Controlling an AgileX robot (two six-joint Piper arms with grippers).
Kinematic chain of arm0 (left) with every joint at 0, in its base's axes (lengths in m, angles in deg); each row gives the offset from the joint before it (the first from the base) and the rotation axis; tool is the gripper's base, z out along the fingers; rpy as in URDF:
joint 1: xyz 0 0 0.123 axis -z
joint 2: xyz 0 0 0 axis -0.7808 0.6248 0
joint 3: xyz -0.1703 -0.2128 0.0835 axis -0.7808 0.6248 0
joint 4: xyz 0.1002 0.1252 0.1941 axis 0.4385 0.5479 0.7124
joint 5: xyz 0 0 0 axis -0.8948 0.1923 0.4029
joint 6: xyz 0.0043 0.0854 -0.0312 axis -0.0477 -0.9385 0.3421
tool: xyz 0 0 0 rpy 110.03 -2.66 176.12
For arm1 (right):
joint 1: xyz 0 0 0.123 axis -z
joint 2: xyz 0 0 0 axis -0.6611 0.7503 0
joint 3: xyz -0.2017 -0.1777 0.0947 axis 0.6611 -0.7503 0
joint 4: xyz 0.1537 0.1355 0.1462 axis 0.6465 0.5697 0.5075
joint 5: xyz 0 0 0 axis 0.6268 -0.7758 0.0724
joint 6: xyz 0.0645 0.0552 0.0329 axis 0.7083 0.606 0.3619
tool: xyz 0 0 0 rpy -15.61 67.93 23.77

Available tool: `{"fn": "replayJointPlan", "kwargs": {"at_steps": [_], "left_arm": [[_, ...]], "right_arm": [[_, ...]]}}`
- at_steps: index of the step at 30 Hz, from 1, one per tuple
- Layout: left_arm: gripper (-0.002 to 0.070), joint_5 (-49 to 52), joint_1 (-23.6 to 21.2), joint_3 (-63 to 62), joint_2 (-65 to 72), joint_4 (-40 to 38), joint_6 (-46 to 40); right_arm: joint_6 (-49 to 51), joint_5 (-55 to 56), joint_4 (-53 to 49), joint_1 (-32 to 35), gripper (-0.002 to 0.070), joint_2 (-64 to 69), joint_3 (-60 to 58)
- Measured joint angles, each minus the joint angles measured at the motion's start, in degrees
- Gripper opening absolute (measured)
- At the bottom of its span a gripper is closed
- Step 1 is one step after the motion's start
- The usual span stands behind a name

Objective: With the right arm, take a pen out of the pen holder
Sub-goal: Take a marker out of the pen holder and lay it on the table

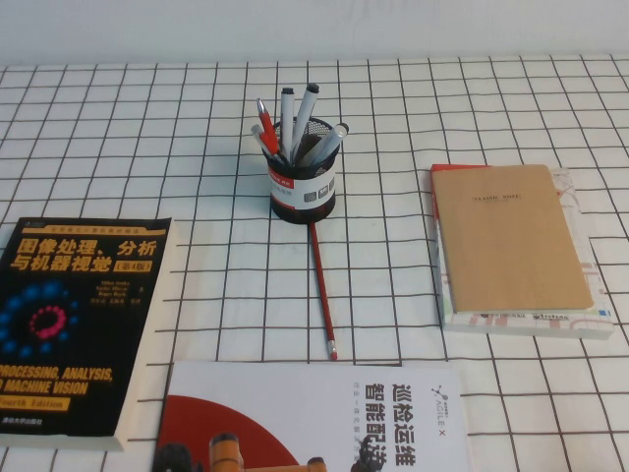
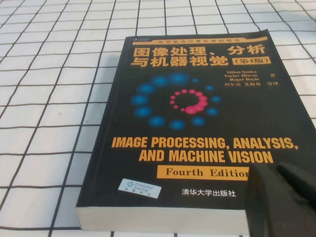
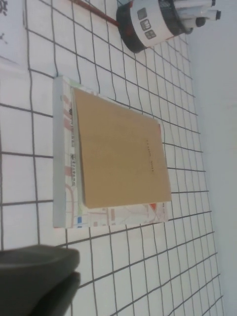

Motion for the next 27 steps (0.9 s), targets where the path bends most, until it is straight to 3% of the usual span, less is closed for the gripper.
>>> {"fn": "replayJointPlan", "kwargs": {"at_steps": [4,14,27], "left_arm": [[-0.0003,0.0,0.0,0.0,0.0,0.0,0.0],[-0.0003,0.0,0.0,0.0,0.0,0.0,0.0],[-0.0003,0.0,0.0,0.0,0.0,0.0,0.0]], "right_arm": [[0.0,1.25,3.7,0.0,-0.0017,0.0,-0.09],[0.0,10.47,31.11,0.0,-0.0017,0.0,-0.09],[0.0,5.36,33.75,0.0,-0.0017,1.87,3.47]]}}
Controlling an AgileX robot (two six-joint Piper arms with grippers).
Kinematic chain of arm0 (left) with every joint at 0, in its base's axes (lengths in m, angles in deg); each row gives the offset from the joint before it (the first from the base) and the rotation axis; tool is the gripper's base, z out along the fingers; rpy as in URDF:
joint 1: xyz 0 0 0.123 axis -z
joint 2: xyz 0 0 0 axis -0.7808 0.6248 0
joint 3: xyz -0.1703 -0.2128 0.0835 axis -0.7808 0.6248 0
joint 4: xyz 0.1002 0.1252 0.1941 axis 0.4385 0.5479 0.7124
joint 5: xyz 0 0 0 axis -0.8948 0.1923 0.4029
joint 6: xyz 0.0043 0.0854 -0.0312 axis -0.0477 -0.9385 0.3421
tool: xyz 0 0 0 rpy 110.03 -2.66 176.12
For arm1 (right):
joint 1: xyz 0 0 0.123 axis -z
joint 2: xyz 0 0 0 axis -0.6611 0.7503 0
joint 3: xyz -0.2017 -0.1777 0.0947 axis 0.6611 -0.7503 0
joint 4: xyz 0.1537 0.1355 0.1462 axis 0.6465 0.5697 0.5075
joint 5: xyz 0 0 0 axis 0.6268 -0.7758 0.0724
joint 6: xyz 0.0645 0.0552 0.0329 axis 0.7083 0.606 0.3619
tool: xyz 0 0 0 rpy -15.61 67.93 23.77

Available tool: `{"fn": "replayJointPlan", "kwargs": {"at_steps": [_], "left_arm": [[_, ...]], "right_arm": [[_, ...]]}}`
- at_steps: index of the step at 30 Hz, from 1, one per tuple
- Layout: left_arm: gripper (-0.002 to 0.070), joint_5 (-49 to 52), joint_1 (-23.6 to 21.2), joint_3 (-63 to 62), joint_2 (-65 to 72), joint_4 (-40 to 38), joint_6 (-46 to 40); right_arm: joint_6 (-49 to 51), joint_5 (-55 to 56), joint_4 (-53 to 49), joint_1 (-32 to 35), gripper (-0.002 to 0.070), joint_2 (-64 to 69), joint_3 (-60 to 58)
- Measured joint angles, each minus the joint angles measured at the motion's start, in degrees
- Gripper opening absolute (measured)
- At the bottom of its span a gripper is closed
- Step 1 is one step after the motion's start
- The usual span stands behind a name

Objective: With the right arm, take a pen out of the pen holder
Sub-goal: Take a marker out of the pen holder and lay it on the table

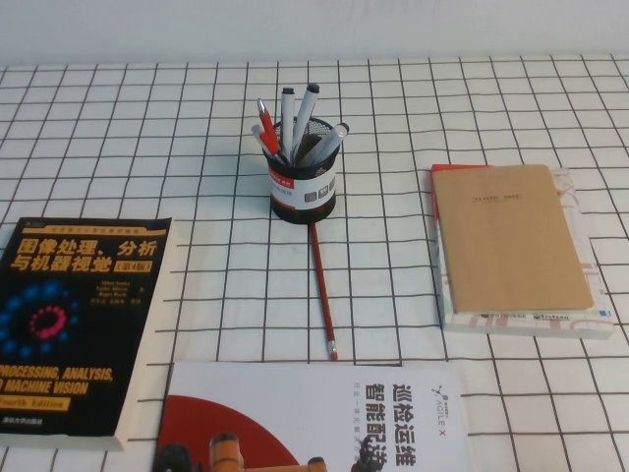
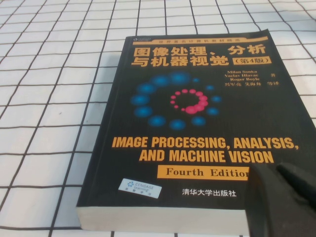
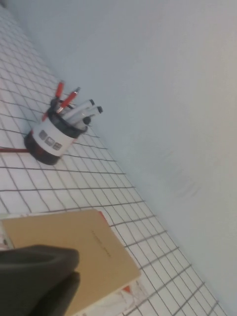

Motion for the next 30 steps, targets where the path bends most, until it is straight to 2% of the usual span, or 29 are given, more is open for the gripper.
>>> {"fn": "replayJointPlan", "kwargs": {"at_steps": [12,22,25,30], "left_arm": [[-0.0003,0.0,0.0,0.0,0.0,0.0,0.0],[-0.0003,0.0,0.0,0.0,0.0,0.0,0.0],[-0.0003,0.0,0.0,0.0,0.0,0.0,0.0],[-0.0003,0.0,0.0,0.0,0.0,0.0,0.0]], "right_arm": [[-0.34,-18.06,-14.25,0.0,-0.0017,30.49,19.73],[-8.28,-22.79,-14.76,-0.31,-0.0017,51.83,30.33],[-9.69,-21.29,-14.63,-3.81,-0.0017,56.66,34.15],[-10.11,-12.73,-14.98,-15.48,-0.0017,64.19,40.6]]}}
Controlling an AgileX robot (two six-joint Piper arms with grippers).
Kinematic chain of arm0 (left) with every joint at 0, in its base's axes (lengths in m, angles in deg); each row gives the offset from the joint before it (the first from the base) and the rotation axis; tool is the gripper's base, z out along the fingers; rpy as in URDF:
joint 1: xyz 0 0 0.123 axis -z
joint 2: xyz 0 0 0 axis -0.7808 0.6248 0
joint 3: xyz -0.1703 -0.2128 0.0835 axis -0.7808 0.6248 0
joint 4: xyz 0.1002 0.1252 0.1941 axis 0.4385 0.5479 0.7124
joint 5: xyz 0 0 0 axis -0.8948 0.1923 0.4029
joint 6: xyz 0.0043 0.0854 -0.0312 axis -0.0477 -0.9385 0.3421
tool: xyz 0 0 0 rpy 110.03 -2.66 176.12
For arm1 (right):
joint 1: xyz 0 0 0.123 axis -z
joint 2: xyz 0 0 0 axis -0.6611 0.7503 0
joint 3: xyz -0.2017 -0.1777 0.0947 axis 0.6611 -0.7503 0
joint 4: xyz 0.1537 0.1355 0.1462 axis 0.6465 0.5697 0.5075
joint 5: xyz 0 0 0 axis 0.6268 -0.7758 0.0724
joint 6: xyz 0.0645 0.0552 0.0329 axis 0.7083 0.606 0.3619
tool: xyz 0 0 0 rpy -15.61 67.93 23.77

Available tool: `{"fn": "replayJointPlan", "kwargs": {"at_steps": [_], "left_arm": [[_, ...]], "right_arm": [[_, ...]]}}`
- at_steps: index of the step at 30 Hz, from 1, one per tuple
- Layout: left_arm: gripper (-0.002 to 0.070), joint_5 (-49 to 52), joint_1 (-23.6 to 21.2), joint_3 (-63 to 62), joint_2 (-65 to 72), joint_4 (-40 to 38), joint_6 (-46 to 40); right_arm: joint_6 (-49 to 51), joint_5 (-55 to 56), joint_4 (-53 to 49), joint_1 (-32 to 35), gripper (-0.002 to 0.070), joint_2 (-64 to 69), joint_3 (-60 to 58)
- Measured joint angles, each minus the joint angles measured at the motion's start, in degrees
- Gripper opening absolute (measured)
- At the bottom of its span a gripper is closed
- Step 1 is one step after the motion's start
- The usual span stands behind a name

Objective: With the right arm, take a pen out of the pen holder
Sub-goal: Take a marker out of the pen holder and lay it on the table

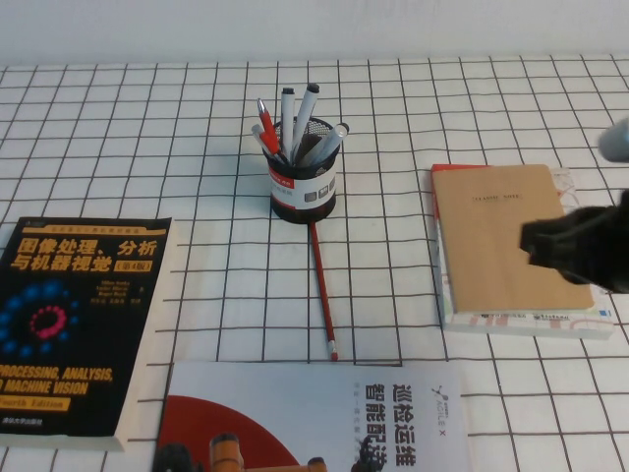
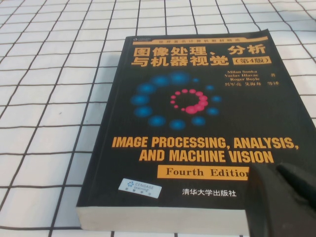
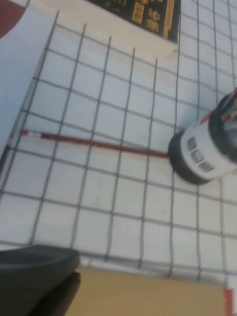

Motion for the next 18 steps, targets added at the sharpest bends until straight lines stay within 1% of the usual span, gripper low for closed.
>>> {"fn": "replayJointPlan", "kwargs": {"at_steps": [2,6,10,14,18], "left_arm": [[-0.0003,0.0,0.0,0.0,0.0,0.0,0.0],[-0.0003,0.0,0.0,0.0,0.0,0.0,0.0],[-0.0003,0.0,0.0,0.0,0.0,0.0,0.0],[-0.0003,0.0,0.0,0.0,0.0,0.0,0.0],[-0.0003,0.0,0.0,0.0,0.0,0.0,0.0]], "right_arm": [[-0.21,5.09,-0.21,-4.78,-0.0016,2.82,2.2],[-0.32,19.32,-0.86,-14.58,-0.0016,8.12,3.68],[-0.32,32.78,-3.82,-21.32,0.001,13.19,3.94],[0.82,45.05,-8.79,-24.62,0.0081,18.04,3.98],[7.64,56.44,-15.89,-25.17,0.02,24.03,3.98]]}}
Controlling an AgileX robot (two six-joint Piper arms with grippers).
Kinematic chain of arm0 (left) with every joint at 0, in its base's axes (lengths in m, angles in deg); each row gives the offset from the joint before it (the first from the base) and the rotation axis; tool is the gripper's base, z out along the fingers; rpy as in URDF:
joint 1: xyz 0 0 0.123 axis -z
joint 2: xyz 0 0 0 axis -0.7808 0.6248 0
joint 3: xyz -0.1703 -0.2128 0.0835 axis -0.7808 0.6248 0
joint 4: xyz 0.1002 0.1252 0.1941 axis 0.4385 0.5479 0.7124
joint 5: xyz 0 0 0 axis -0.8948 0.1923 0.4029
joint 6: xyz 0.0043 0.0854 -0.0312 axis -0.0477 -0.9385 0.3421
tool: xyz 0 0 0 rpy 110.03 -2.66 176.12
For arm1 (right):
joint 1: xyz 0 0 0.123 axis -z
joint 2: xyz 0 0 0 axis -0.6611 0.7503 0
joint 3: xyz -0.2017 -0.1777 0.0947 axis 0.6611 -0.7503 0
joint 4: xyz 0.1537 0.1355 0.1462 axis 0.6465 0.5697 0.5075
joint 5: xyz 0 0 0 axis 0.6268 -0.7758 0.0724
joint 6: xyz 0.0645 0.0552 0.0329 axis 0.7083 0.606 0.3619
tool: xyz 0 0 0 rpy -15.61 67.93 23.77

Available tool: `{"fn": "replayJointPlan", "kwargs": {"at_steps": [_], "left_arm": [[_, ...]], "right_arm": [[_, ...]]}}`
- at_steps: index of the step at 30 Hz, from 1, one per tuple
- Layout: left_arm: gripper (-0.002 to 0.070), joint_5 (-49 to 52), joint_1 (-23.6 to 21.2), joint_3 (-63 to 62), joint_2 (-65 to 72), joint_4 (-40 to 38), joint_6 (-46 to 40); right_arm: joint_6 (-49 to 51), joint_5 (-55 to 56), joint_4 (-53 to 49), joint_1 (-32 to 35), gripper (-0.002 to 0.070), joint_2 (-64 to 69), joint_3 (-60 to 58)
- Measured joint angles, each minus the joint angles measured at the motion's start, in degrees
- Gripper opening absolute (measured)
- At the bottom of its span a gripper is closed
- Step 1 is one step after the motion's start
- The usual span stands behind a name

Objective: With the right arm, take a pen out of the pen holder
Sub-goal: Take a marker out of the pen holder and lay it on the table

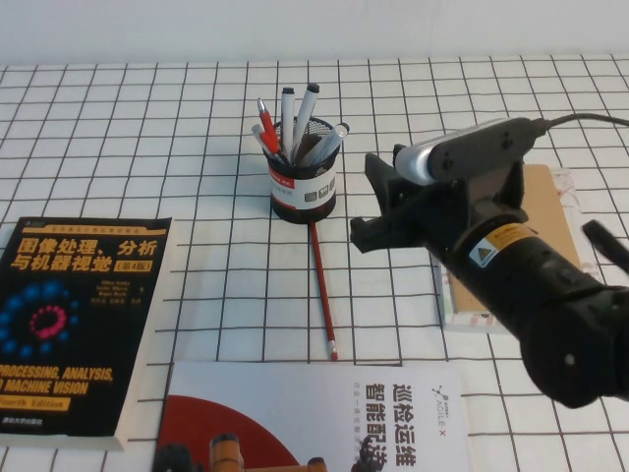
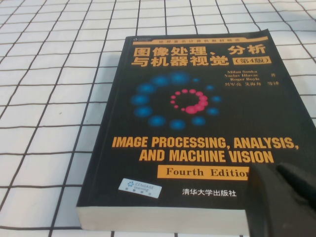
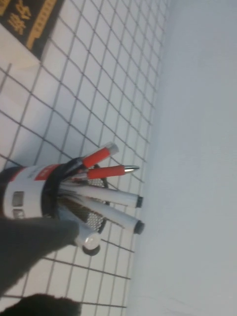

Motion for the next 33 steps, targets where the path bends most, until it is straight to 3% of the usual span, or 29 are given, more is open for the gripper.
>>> {"fn": "replayJointPlan", "kwargs": {"at_steps": [4,10,25,33], "left_arm": [[-0.0003,0.0,0.0,0.0,0.0,0.0,0.0],[-0.0003,0.0,0.0,0.0,0.0,0.0,0.0],[-0.0003,0.0,0.0,0.0,0.0,0.0,0.0],[-0.0003,0.0,0.0,0.0,0.0,0.0,0.0]], "right_arm": [[7.58,12.01,-5.13,0.0,0.0292,6.24,0.09],[11.15,22.9,-6.55,0.0,0.0317,14.41,1.36],[11.38,17.9,-7.02,0.1,0.0299,25.45,14.85],[11.38,16.63,-1.94,0.79,0.0295,26.79,16.22]]}}
